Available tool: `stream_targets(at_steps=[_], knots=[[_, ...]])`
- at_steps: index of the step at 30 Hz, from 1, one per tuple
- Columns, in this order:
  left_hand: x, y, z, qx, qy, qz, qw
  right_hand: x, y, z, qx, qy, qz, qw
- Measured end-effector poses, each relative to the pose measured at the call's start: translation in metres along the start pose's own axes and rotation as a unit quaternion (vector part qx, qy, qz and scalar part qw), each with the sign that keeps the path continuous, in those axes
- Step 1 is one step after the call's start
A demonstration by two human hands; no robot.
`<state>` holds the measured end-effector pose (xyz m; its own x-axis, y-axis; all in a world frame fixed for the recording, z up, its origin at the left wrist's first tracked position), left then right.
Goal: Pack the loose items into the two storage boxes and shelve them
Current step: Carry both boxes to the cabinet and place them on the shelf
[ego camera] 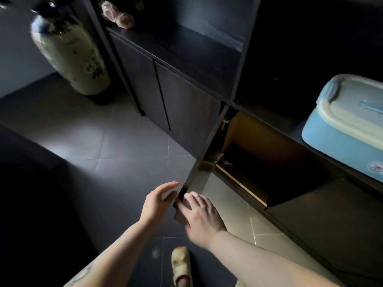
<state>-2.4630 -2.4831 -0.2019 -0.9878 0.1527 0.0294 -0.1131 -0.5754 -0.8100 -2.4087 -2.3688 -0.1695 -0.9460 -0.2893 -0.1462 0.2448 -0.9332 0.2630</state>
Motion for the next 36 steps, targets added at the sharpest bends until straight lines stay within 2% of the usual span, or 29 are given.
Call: stream_targets(at_steps=[5, 9, 13, 17, 22, 28, 32, 36], knots=[[-0.018, 0.053, 0.042, -0.131, -0.064, 0.081, 0.986, 0.065, 0.036, -0.019, -0.042, 0.055, 0.003, 0.998], [-0.01, 0.074, 0.062, -0.16, -0.103, 0.126, 0.974, 0.101, 0.045, -0.024, -0.023, 0.089, -0.016, 0.996], [0.009, 0.066, 0.078, -0.048, -0.111, 0.126, 0.985, 0.114, 0.019, -0.019, 0.015, 0.099, -0.069, 0.993], [0.036, 0.017, 0.08, 0.134, -0.121, 0.026, 0.983, 0.101, -0.029, 0.005, 0.094, 0.044, -0.155, 0.983], [0.073, -0.067, -0.014, 0.06, -0.011, -0.074, 0.995, 0.039, -0.123, 0.034, 0.155, -0.004, -0.287, 0.945], [0.068, -0.184, -0.195, 0.017, 0.194, -0.179, 0.964, -0.093, -0.281, 0.075, 0.172, -0.05, -0.438, 0.881], [0.049, -0.227, -0.296, -0.022, 0.307, -0.162, 0.937, -0.151, -0.352, 0.083, 0.174, -0.071, -0.496, 0.848], [0.062, -0.252, -0.36, -0.026, 0.352, -0.12, 0.928, -0.18, -0.394, 0.081, 0.172, -0.072, -0.526, 0.83]])
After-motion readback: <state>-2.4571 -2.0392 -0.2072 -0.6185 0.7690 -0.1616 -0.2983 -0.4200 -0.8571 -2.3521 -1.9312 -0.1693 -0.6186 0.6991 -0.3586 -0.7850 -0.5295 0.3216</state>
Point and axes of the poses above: each hand's wrist, its own x-axis towards the middle knuckle, its own z-axis out of the back of the hand, y = z × x, the point moved 10 cm from there along x, towards the middle knuckle, and after that the axes turned 12 degrees about -z, right-handed, at the moved point
